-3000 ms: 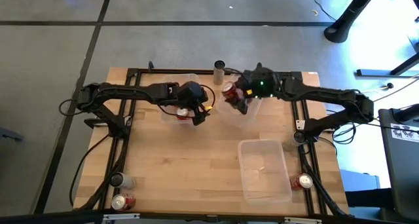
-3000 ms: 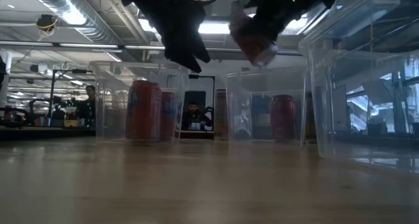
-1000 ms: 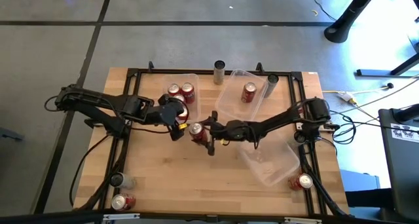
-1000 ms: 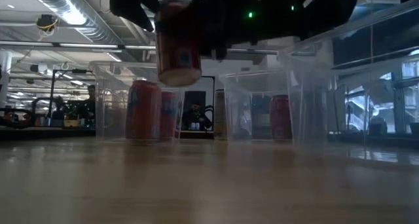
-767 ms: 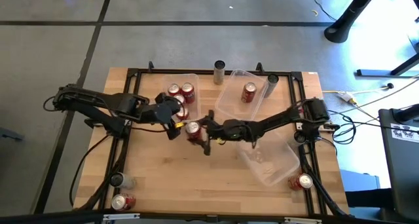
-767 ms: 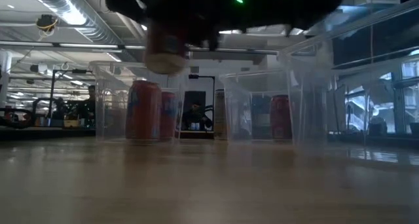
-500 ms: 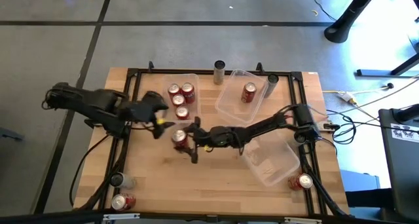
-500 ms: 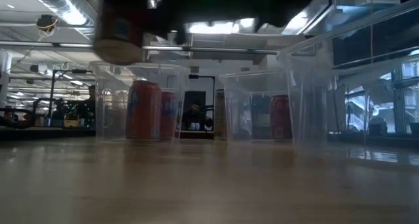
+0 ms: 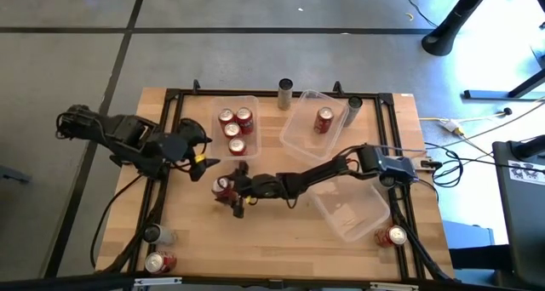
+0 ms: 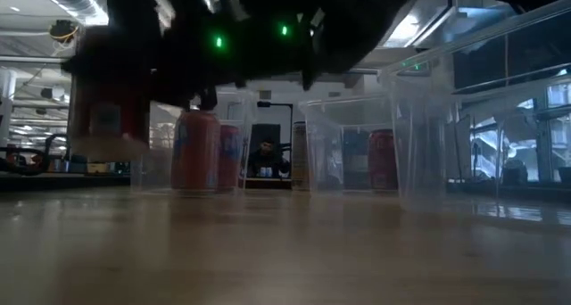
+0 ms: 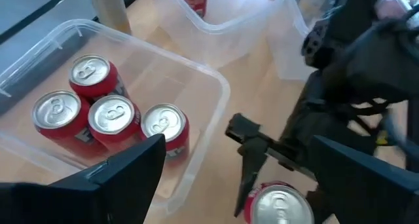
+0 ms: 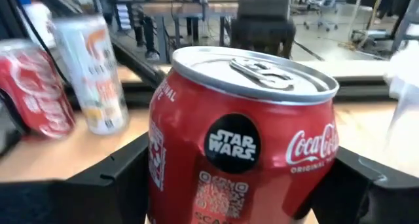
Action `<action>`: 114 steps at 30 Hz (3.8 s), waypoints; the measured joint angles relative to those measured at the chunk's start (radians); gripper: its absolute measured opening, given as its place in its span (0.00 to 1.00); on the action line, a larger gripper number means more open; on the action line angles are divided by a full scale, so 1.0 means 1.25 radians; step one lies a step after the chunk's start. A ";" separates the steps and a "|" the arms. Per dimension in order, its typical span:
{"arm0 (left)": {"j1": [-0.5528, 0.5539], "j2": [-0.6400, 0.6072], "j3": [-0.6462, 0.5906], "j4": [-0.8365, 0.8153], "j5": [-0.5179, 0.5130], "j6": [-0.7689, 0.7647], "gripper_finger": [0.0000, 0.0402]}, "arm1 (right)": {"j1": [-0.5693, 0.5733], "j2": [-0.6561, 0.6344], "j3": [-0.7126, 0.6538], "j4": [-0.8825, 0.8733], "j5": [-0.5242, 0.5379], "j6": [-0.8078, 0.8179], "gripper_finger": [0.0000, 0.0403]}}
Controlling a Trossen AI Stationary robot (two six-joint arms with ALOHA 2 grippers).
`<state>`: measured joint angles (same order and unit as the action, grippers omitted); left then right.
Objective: Sort soda cans
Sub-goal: Remove the top red-white soda can from the top right transparent bin, then put the red-white soda can into the top right transparent bin
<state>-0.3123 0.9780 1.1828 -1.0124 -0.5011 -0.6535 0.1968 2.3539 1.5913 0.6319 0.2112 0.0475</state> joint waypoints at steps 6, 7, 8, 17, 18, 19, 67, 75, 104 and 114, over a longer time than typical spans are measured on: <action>-0.013 0.025 0.000 0.001 -0.001 -0.001 0.90 | 0.000 0.028 -0.002 -0.021 0.006 0.000 0.75; -0.013 0.027 0.000 0.001 -0.001 -0.001 0.90 | 0.000 0.028 -0.002 -0.026 0.006 0.000 0.75; -0.014 0.031 0.000 0.001 -0.001 -0.001 0.90 | 0.000 0.032 -0.001 -0.027 0.006 0.000 0.75; -0.013 0.052 0.000 0.002 -0.003 0.012 0.90 | 0.000 0.042 -0.001 -0.037 0.005 0.000 0.80; -0.013 0.052 0.000 0.001 -0.003 0.017 0.90 | 0.000 0.042 -0.001 -0.038 0.006 0.000 0.83; -0.013 0.052 0.000 0.002 -0.003 0.021 0.90 | 0.000 0.042 -0.001 -0.040 0.006 -0.001 0.87; -0.013 0.049 0.000 -0.160 0.013 -0.067 0.90 | -0.011 -0.064 0.184 -0.590 -0.044 0.122 0.88; -0.014 0.049 0.000 -0.175 0.014 -0.079 0.90 | -0.011 -0.062 0.184 -0.592 -0.036 0.112 0.88; -0.014 0.049 0.000 -0.168 0.015 -0.079 0.90 | -0.005 -0.083 0.183 -0.633 -0.029 0.095 0.73; -0.014 0.049 0.000 -0.167 0.015 -0.077 0.90 | -0.005 -0.267 0.184 -0.849 0.047 0.045 0.73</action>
<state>-0.3297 1.0397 1.1831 -1.2217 -0.4828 -0.7498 0.1905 2.0206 1.8214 -0.4297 0.2698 0.1033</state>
